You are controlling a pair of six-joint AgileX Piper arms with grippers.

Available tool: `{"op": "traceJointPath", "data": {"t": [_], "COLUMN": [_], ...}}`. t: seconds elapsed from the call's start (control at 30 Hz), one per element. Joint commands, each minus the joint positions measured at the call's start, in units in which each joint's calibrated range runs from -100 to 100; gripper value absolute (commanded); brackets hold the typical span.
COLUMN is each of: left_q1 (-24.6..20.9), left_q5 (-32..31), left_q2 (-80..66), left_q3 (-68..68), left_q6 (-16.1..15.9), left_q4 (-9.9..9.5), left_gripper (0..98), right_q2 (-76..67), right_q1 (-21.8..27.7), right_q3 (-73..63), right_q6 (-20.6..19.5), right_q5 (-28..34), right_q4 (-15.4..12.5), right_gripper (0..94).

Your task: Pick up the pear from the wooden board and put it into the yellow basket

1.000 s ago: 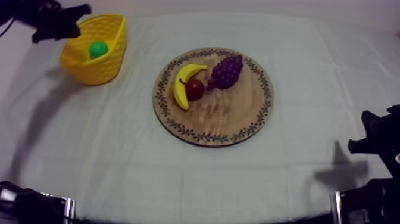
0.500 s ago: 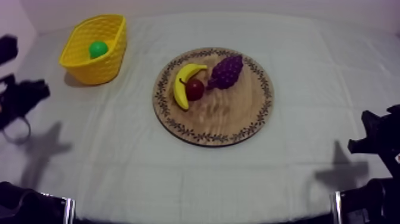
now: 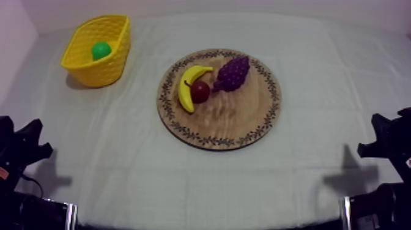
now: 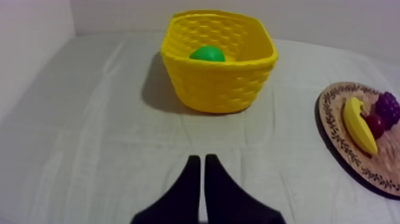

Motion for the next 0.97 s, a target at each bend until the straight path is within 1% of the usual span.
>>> {"op": "traceJointPath", "data": {"t": [0.0, 0.13, 0.27, 0.4, 0.93], "left_q1": [0.11, 0.2, 0.2, 0.2, 0.2], "left_q5": [-0.33, -4.33, -5.51, -5.78, -5.87], "left_q2": [-0.5, -0.6, -0.63, -0.63, -0.63], "left_q3": [0.08, 0.79, 1.0, 1.05, 1.07], "left_q6": [0.89, 4.65, 6.7, 7.25, 7.38], "left_q4": [0.11, 0.19, 0.2, 0.21, 0.21], "left_gripper": [0.1, 0.1, 0.1, 0.1, 0.1], "right_q2": [0.01, 0.01, 0.01, 0.01, 0.01], "right_q1": [0.0, 0.0, 0.0, 0.0, 0.0], "right_q3": [0.03, 0.03, 0.03, 0.03, 0.03], "right_q6": [-0.02, -0.03, -0.02, -0.01, -0.05], "right_q5": [-0.03, -0.03, -0.03, -0.03, -0.03], "right_q4": [-0.01, -0.01, -0.01, -0.01, -0.01], "right_gripper": [0.3, 0.3, 0.3, 0.3, 0.3]}}
